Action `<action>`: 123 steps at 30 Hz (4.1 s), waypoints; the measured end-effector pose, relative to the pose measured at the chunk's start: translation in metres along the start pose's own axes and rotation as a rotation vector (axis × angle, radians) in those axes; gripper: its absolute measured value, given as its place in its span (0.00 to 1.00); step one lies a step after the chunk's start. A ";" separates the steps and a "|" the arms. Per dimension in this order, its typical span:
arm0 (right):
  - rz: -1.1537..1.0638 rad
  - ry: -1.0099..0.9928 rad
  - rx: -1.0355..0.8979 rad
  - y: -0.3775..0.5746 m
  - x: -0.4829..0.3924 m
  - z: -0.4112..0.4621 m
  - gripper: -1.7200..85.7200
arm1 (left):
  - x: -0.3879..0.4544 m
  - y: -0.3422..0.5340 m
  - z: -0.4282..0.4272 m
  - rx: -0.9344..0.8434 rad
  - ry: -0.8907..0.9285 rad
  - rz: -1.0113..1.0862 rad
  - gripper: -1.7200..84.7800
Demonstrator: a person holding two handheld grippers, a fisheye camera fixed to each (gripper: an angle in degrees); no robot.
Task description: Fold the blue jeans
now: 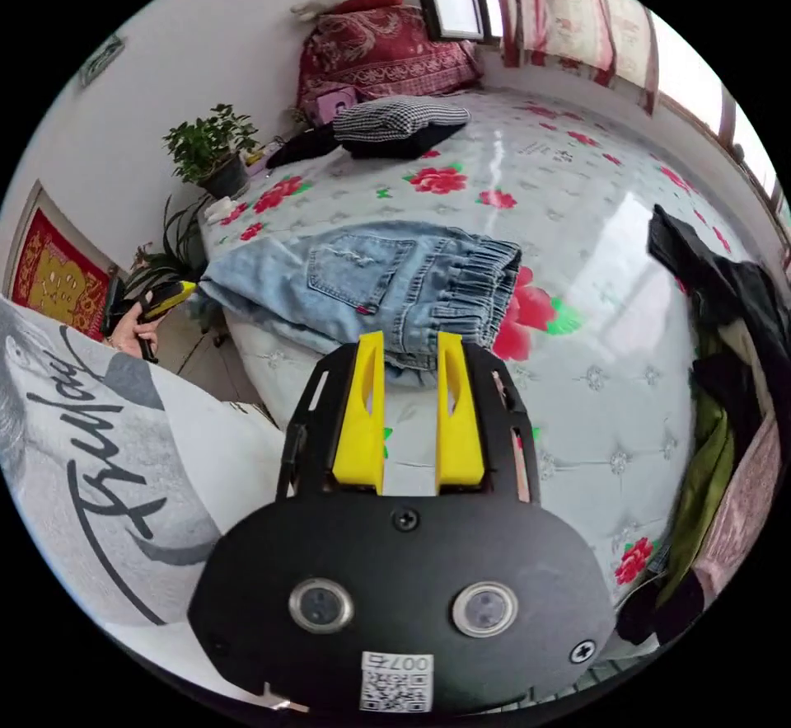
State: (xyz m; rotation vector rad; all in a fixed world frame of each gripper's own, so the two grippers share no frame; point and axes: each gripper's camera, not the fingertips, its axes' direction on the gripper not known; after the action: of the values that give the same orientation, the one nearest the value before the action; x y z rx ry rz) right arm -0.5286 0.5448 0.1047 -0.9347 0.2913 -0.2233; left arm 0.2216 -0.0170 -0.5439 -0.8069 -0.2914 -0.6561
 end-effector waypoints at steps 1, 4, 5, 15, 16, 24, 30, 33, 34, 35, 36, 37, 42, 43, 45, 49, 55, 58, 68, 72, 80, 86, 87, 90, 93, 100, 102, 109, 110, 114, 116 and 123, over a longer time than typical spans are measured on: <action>0.064 0.018 0.002 0.001 0.016 -0.002 0.11 | 0.003 -0.004 -0.004 0.008 -0.005 0.016 0.05; 0.166 0.029 0.015 -0.012 0.039 -0.001 0.11 | 0.021 -0.026 -0.009 0.021 -0.056 0.073 0.08; 0.181 0.019 0.015 -0.015 0.042 0.000 0.11 | 0.025 -0.032 -0.008 0.027 -0.076 0.076 0.09; 0.142 0.120 -0.194 -0.061 0.047 0.053 0.07 | 0.014 -0.060 0.035 -0.021 -0.343 0.016 0.14; 0.123 0.099 -0.170 -0.065 0.050 0.042 0.05 | 0.016 -0.069 0.045 -0.053 -0.352 0.010 0.13; 0.166 -0.141 0.229 -0.171 0.120 -0.119 0.02 | 0.149 -0.200 0.042 -0.030 -0.054 0.322 0.01; 0.119 -0.177 0.713 -0.199 0.148 -0.301 0.02 | 0.336 -0.244 -0.069 0.328 0.195 0.714 0.01; 0.033 -0.170 0.873 -0.169 0.142 -0.369 0.02 | 0.377 -0.218 -0.099 0.402 0.189 0.868 0.01; 0.009 -0.156 0.896 -0.151 0.139 -0.384 0.02 | 0.384 -0.200 -0.103 0.414 0.175 0.907 0.01; 0.004 -0.148 0.901 -0.141 0.138 -0.388 0.02 | 0.383 -0.182 -0.097 0.398 0.163 0.919 0.01; 0.009 -0.128 0.889 -0.121 0.138 -0.390 0.02 | 0.380 -0.172 -0.091 0.382 0.159 0.916 0.01; 0.029 -0.098 0.848 -0.101 0.140 -0.385 0.02 | 0.368 -0.153 -0.074 0.340 0.144 0.898 0.01; 0.322 0.071 0.509 -0.019 0.175 -0.301 0.02 | 0.269 -0.060 0.072 -0.094 0.041 0.574 0.01; 0.422 0.098 0.422 0.003 0.188 -0.274 0.02 | 0.256 -0.048 0.092 -0.161 0.021 0.533 0.01; 0.569 0.133 0.281 0.035 0.209 -0.231 0.02 | 0.212 -0.011 0.142 -0.331 -0.047 0.370 0.02; 0.737 0.166 0.016 0.082 0.232 -0.162 0.02 | 0.146 0.027 0.176 -0.458 -0.110 0.152 0.08; 0.769 0.136 0.053 0.080 0.242 -0.173 0.02 | 0.178 -0.018 0.182 -0.369 -0.082 0.352 0.12; 0.745 0.182 -0.008 0.064 0.245 -0.169 0.02 | 0.219 -0.038 0.228 -0.397 -0.048 0.482 0.15; 0.799 0.170 0.007 0.050 0.251 -0.191 0.02 | 0.271 -0.049 0.415 -0.578 -0.245 0.631 0.07; 0.795 0.207 -0.025 0.040 0.254 -0.197 0.02 | 0.238 -0.070 0.376 -0.509 -0.077 0.536 0.03; 0.864 0.197 -0.070 0.039 0.271 -0.186 0.02 | 0.062 -0.075 0.180 -0.103 -0.335 0.170 0.02; 0.796 0.272 -0.198 0.032 0.265 -0.180 0.02 | 0.011 -0.036 0.187 -0.224 -0.390 0.126 0.04; 0.782 0.313 -0.216 0.034 0.265 -0.190 0.02 | 0.012 -0.035 0.189 -0.236 -0.376 0.137 0.04; 0.844 0.392 -0.268 0.057 0.278 -0.213 0.02 | 0.015 -0.028 0.201 -0.309 -0.277 0.191 0.07; 1.064 0.452 -0.333 0.104 0.304 -0.231 0.02 | 0.011 -0.023 0.192 -0.293 -0.325 0.187 0.08; 0.839 0.545 -0.101 0.060 0.274 -0.260 0.02 | 0.045 -0.060 0.180 -0.180 -0.374 0.271 0.09; 0.693 0.474 -0.050 0.018 0.265 -0.240 0.02 | 0.078 -0.085 0.225 -0.185 -0.258 0.331 0.11; 0.174 0.167 -0.072 -0.159 0.222 -0.117 0.05 | 0.179 -0.133 0.402 -0.308 -0.083 0.495 0.17; 0.148 0.150 -0.080 -0.170 0.219 -0.108 0.05 | 0.190 -0.136 0.433 -0.354 -0.099 0.494 0.17; 0.030 0.073 -0.175 -0.211 0.209 -0.048 0.05 | 0.216 -0.128 0.503 -0.409 -0.296 0.569 0.13; 0.016 0.065 -0.256 -0.213 0.212 -0.020 0.05 | 0.227 -0.121 0.519 -0.425 -0.342 0.664 0.06; -0.051 -0.020 -0.212 -0.189 0.223 -0.051 0.02 | 0.281 -0.154 0.403 -0.068 0.014 0.847 0.01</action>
State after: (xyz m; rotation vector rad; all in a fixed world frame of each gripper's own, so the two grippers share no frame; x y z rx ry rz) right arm -0.3488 0.3277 0.1974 -1.1545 0.2761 -0.2324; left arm 0.3390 0.0849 -0.0528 -0.8969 0.0984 0.1253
